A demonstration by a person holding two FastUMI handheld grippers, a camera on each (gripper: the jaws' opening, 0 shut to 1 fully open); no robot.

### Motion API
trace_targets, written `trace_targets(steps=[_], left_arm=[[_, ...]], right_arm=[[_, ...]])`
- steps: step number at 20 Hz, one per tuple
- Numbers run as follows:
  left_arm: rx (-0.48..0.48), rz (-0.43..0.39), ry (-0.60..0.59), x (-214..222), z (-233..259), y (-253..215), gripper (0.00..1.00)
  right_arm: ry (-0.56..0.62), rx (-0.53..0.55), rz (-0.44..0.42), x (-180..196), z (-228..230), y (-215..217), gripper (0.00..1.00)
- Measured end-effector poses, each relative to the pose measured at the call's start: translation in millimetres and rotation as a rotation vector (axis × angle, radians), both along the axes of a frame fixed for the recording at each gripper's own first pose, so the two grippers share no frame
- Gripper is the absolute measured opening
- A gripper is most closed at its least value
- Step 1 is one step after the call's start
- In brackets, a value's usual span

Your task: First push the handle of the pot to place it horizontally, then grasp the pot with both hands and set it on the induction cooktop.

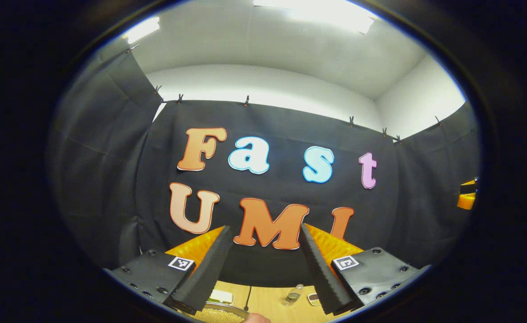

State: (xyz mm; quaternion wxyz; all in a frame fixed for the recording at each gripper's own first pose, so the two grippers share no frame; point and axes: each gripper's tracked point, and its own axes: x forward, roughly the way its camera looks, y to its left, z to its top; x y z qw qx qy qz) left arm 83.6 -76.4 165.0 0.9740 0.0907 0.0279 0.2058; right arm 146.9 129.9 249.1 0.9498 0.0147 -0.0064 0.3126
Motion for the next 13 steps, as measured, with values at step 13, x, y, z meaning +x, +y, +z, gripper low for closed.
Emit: trace_targets(steps=[13], left_arm=[[0.179, 0.022, -0.186, -16, 68, -25, 0.97]], right_arm=[[-0.044, 0.079, -0.12, 21, 12, -28, 0.97]])
